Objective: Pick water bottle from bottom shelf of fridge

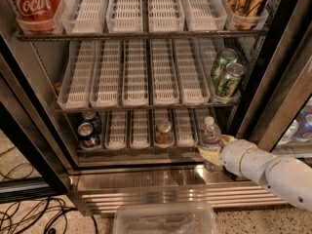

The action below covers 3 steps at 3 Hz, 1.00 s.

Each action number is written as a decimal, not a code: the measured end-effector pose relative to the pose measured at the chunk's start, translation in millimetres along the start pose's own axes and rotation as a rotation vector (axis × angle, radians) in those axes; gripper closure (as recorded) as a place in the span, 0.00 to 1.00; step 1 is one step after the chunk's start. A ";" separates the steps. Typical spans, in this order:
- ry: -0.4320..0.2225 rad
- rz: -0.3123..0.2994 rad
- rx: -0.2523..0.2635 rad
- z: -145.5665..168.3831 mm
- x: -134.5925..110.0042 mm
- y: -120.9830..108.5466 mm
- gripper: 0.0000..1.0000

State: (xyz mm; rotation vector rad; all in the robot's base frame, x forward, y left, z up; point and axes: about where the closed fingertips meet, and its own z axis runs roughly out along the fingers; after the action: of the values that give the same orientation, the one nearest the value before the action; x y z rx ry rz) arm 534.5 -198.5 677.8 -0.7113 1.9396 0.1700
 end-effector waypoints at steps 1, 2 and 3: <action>-0.025 -0.026 -0.076 7.0 -1.5 28.6 1.00; -0.040 -0.028 -0.088 7.1 -0.4 29.8 1.00; -0.101 -0.079 -0.189 7.3 -26.1 60.9 1.00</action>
Offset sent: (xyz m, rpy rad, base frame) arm -0.0670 0.1672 0.0229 0.1310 0.0055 0.5630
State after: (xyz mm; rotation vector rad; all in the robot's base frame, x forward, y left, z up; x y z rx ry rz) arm 514.8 -135.2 685.5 -0.8853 1.8120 0.3377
